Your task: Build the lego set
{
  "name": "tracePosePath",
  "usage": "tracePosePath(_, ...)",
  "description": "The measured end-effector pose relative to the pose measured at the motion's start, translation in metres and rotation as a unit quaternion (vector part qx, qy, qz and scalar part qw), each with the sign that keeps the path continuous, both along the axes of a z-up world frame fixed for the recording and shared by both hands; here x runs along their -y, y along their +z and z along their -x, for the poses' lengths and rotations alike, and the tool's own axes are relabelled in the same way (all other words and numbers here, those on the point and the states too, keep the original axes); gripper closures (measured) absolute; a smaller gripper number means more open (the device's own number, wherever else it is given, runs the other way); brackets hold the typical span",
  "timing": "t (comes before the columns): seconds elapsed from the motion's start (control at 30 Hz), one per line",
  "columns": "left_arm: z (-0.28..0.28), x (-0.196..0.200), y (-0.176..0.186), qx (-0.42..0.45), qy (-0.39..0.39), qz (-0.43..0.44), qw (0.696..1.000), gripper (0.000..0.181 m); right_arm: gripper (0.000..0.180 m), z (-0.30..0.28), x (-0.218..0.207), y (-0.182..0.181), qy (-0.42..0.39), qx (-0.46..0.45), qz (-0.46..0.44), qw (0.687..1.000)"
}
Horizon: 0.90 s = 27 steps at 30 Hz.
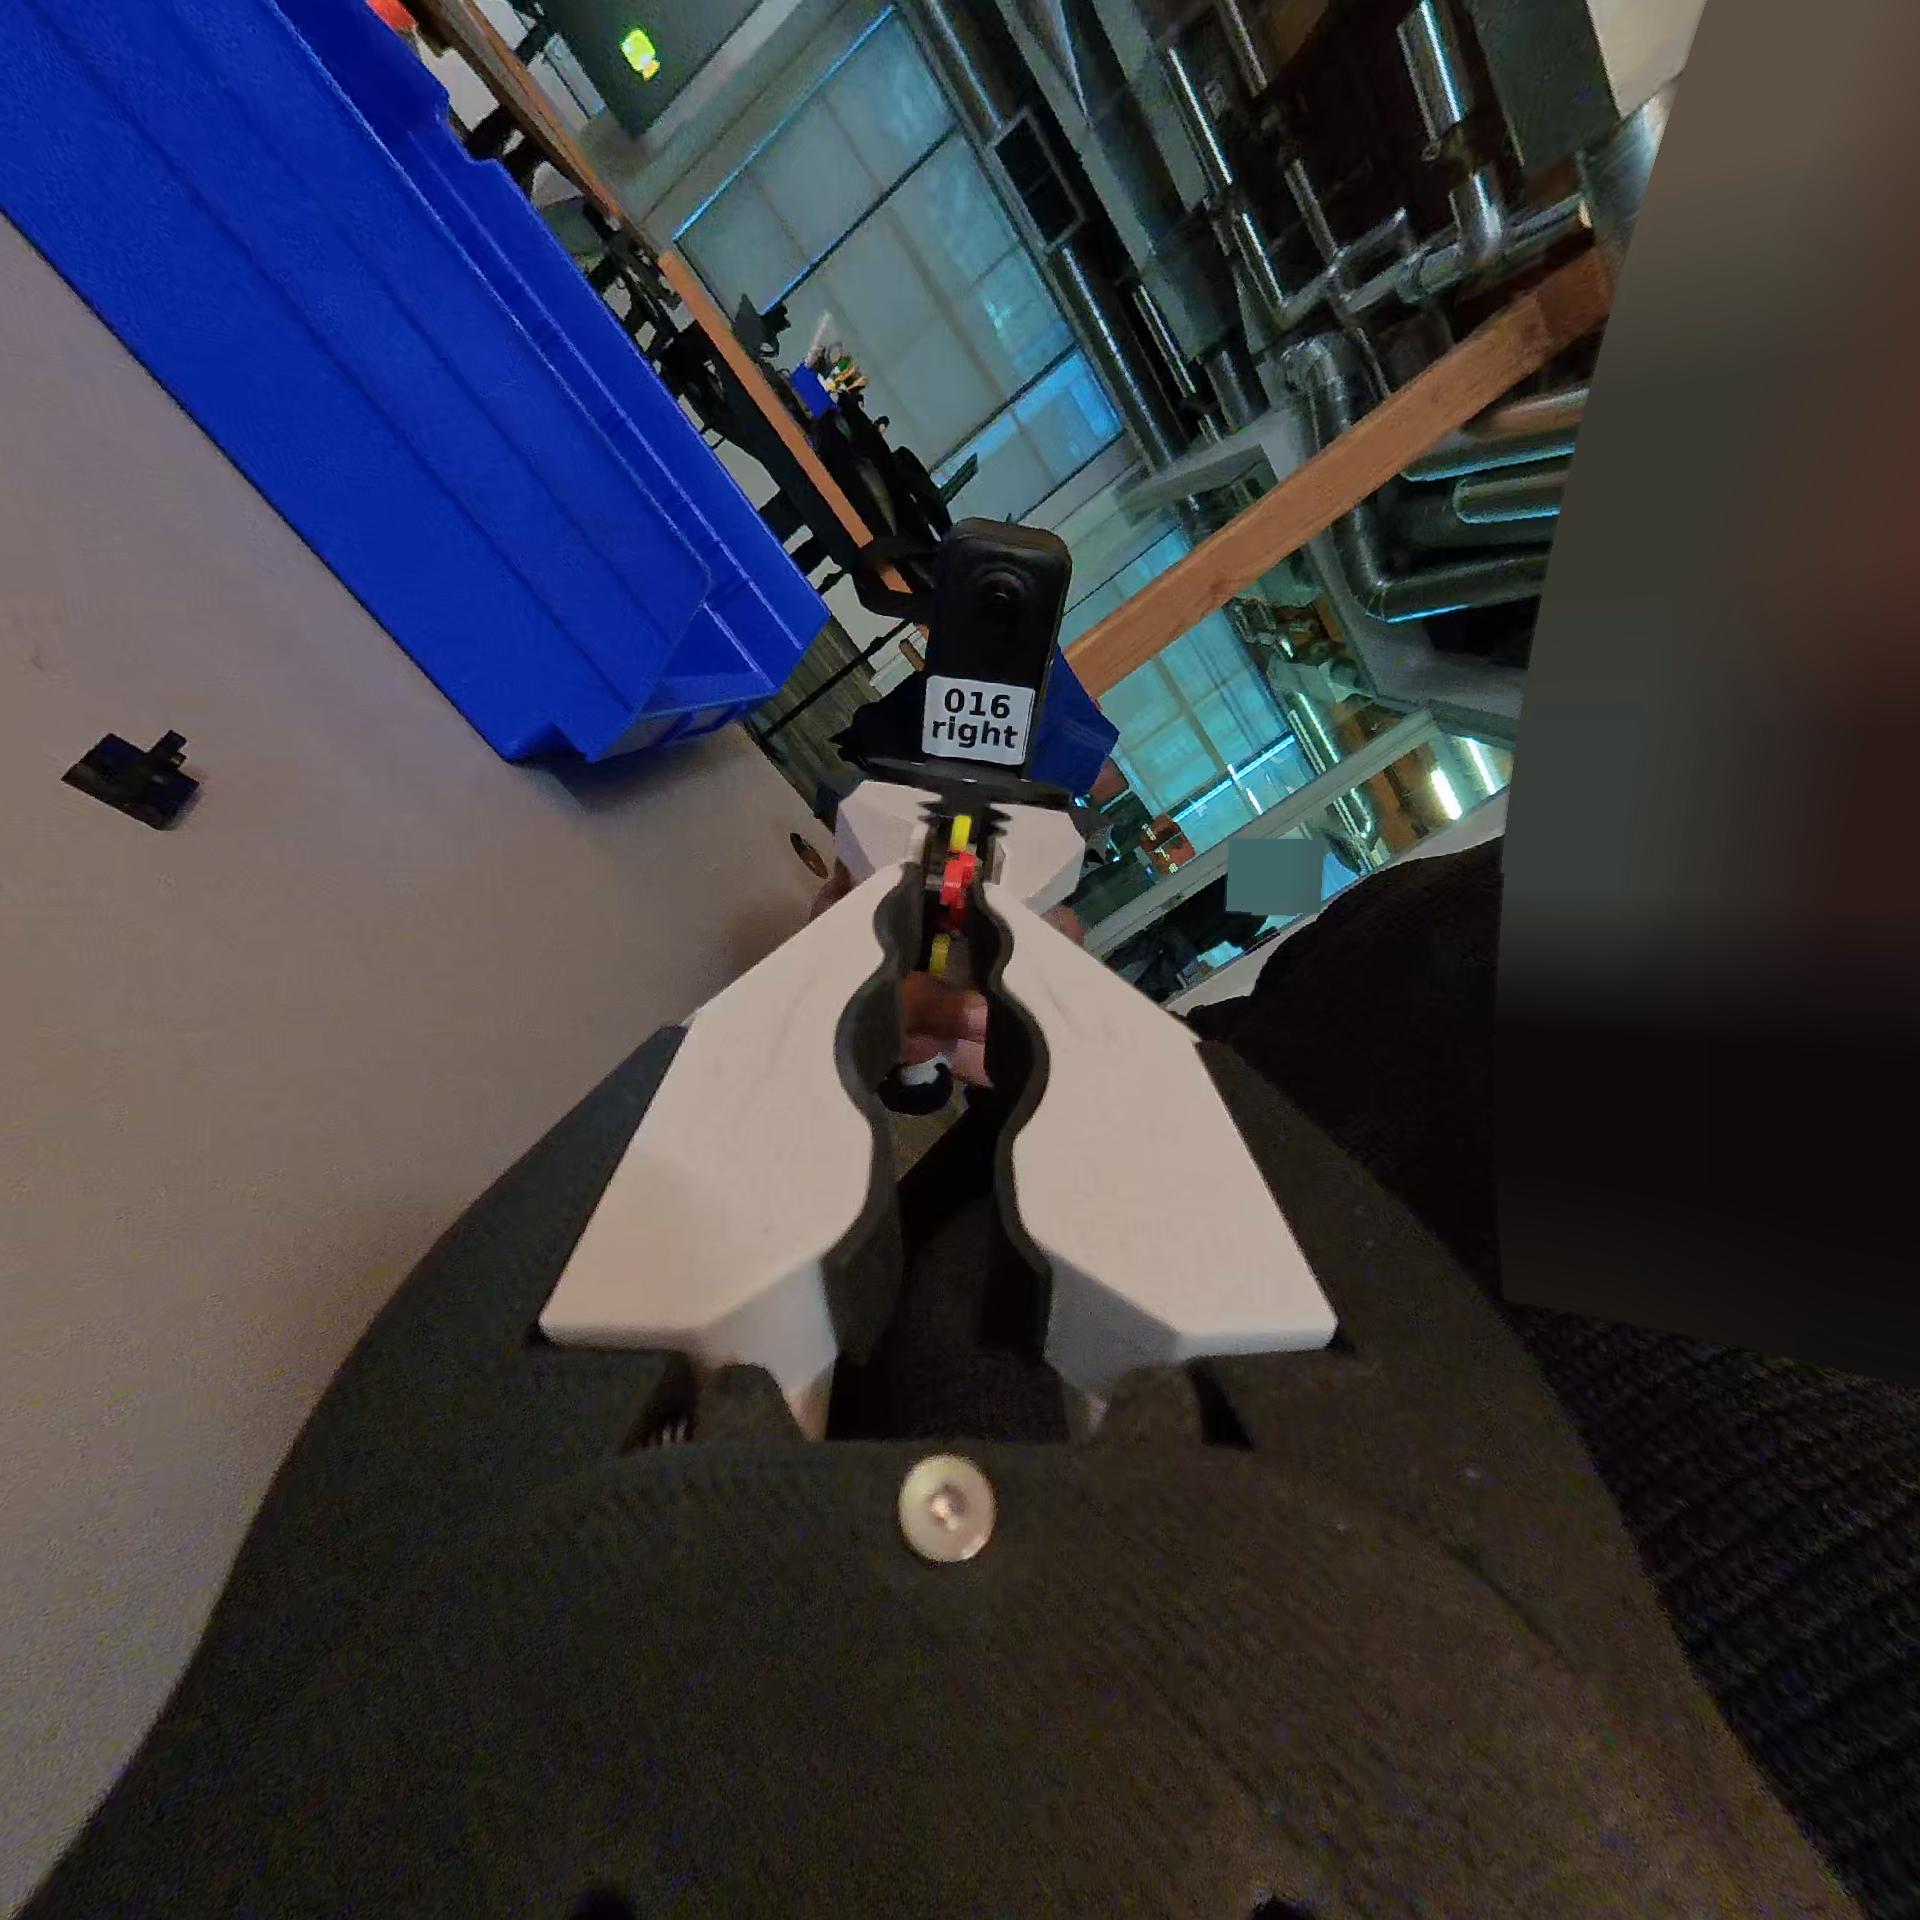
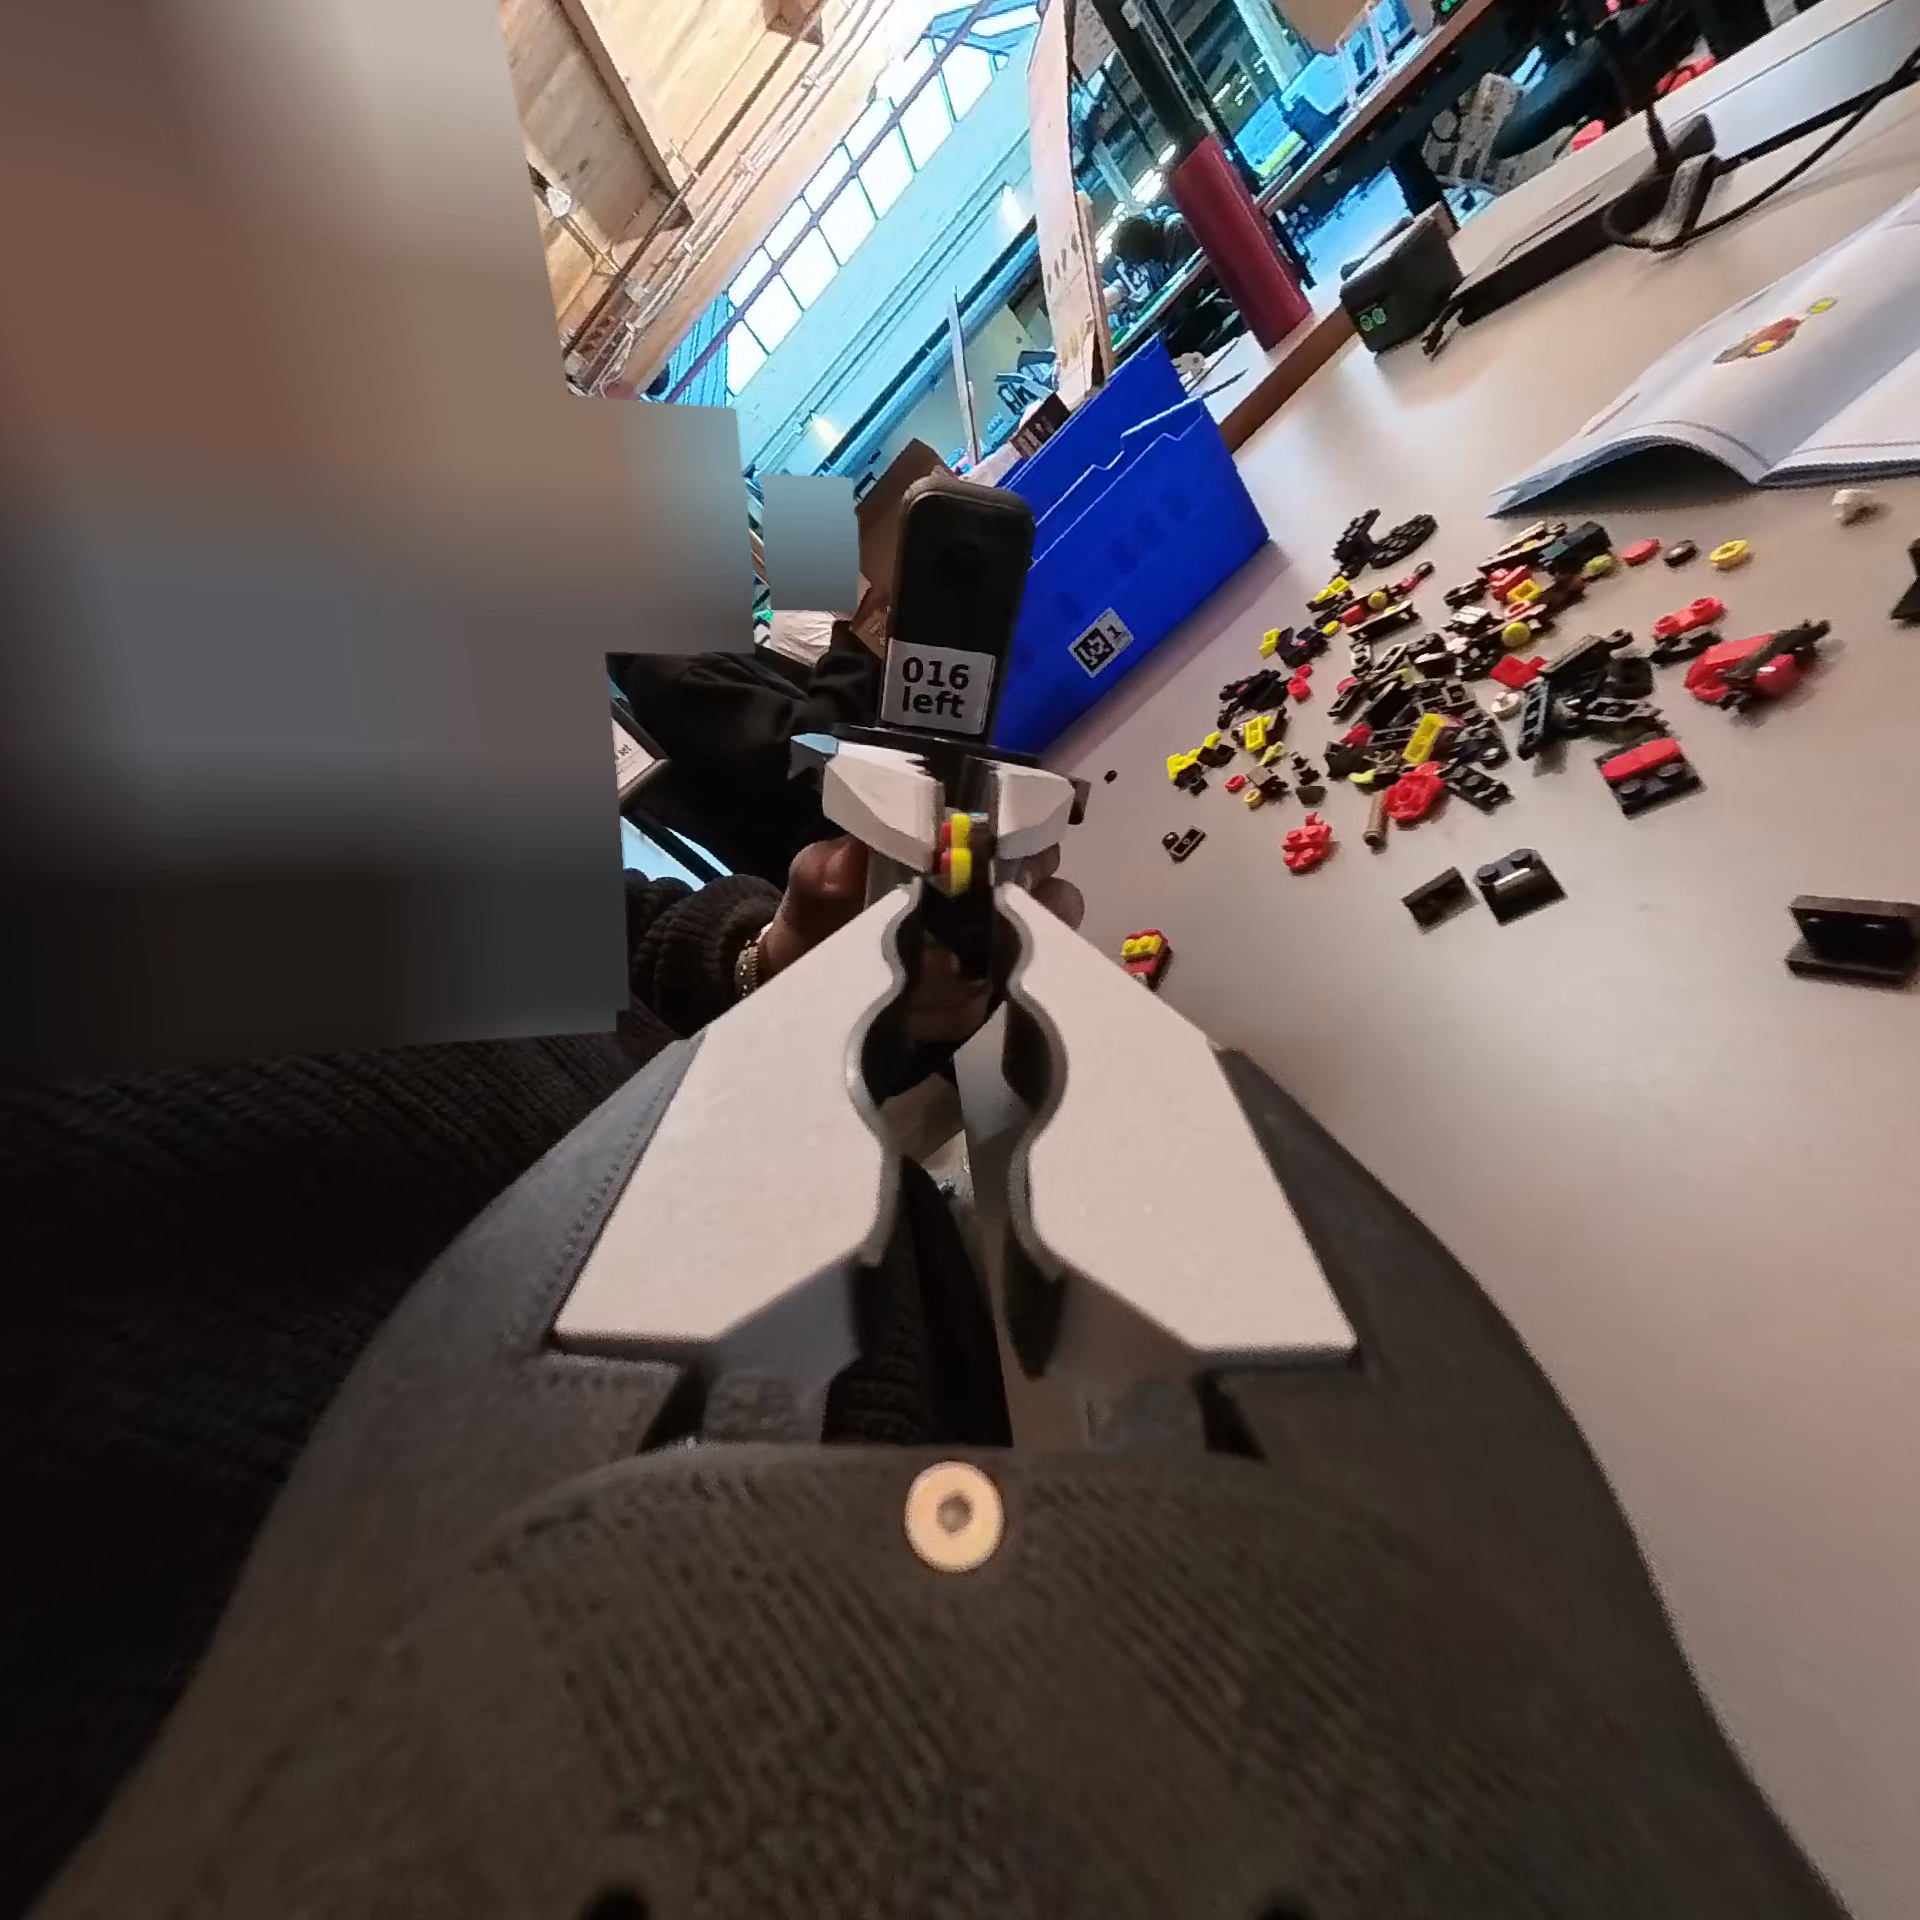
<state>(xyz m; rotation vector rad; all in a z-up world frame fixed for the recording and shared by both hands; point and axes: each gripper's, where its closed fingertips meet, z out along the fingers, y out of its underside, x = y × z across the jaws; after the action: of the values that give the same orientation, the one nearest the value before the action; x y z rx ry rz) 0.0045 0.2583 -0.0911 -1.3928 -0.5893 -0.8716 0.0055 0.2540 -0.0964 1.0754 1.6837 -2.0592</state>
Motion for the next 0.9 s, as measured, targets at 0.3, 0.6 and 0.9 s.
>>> tracePosePath(0.3,-0.0023,-0.0002,-0.0001,-0.001,-0.006,0.001,1.0,0.176,0.171,-0.0027,0.0004,0.0,0.012,-0.006,-0.004,1.0)
tracePosePath(0.6,-0.0037,-0.0008,-0.0026,-0.005,-0.012,0.008,1.0,0.176,0.171,-0.0044,0.0003,-0.0035,0.017,-0.016,-0.024,0.999)
tracePosePath(0.9,-0.0026,-0.0009,-0.0074,-0.011,-0.009,0.021,1.0,0.176,0.171,-0.0029,0.0008,-0.0082,0.007,-0.029,-0.065,0.997)
